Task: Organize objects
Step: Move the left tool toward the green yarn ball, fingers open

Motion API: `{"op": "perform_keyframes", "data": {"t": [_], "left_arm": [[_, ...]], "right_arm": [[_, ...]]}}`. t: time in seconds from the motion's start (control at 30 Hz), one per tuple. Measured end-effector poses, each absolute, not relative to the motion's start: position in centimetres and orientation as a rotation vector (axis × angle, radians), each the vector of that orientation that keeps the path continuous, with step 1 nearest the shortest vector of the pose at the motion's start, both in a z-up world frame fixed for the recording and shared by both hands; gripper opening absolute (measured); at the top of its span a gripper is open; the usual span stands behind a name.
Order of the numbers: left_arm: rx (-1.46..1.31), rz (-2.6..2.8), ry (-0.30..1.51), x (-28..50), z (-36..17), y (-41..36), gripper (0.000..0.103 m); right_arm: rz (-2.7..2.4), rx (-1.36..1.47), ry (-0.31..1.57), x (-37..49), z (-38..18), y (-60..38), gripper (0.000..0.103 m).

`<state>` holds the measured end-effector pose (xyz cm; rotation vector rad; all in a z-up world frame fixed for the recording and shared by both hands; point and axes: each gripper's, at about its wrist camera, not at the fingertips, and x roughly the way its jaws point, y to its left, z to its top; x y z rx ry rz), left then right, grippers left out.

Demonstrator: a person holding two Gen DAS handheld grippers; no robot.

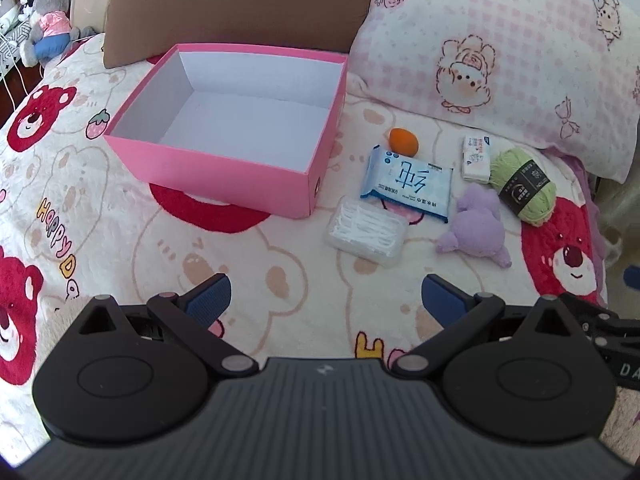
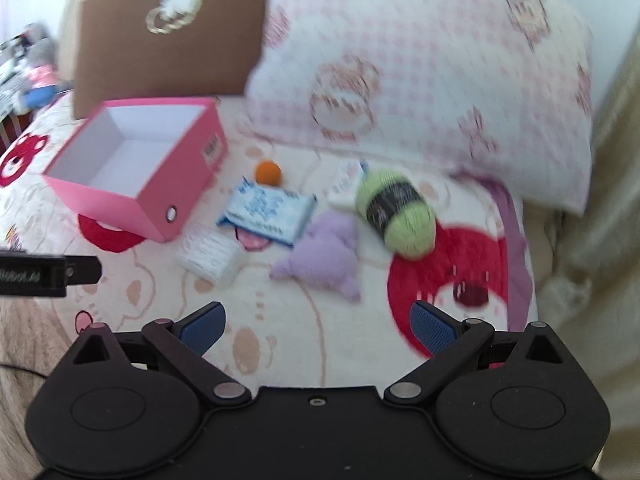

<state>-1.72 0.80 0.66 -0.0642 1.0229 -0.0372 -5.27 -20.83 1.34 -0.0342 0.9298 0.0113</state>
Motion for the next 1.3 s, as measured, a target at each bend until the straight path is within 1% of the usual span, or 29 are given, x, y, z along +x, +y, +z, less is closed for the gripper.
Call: {"op": "perform_keyframes", "data": {"t": [0.13, 0.27, 0.5, 0.73, 0.9, 1.0, 1.17, 1.3], "left_arm": [[-0.067, -0.038, 1.0, -1.7, 0.9, 0.6, 0.103], [-0.031, -0.068, 0.964, -1.4, 1.0, -0.5, 0.103], [-0.034, -0.154, 0.946, 0.7, 1.3, -3.1, 0.103], [-0.099, -0.262, 0.974, 3.6, 1.0, -5.4, 0.103], [-0.139, -0.308, 0.98, 5.3, 0.2, -7.3, 0.103], [-0.067, -0.258, 0.927, 5.8, 0.0, -9.2, 0.103], [-0.166, -0.333, 0.985, 7.4, -1.1, -11.0, 0.103], [-0.177, -0.355, 0.975, 7.8, -1.7, -12.7, 0.102]], "right_arm": [[0.099, -0.078, 0.868, -5.5, 1.4, -21.3, 0.1], [0.245, 0.012, 0.872, -5.1, 1.3, -22.4, 0.1], [0.227, -0.02, 0.763, -4.4, 1.6, -23.8, 0.1], [0.192, -0.042, 0.701, -2.5, 1.4, -26.4, 0.1], [0.159, -0.105, 0.674, -1.2, 0.6, -28.6, 0.1], [0.178, -0.167, 0.664, -0.9, -0.1, -29.0, 0.1], [0.216, -0.289, 0.596, -0.9, -1.4, -28.2, 0.1], [0.274, -0.278, 0.646, 1.2, -3.7, -28.6, 0.1]]}}
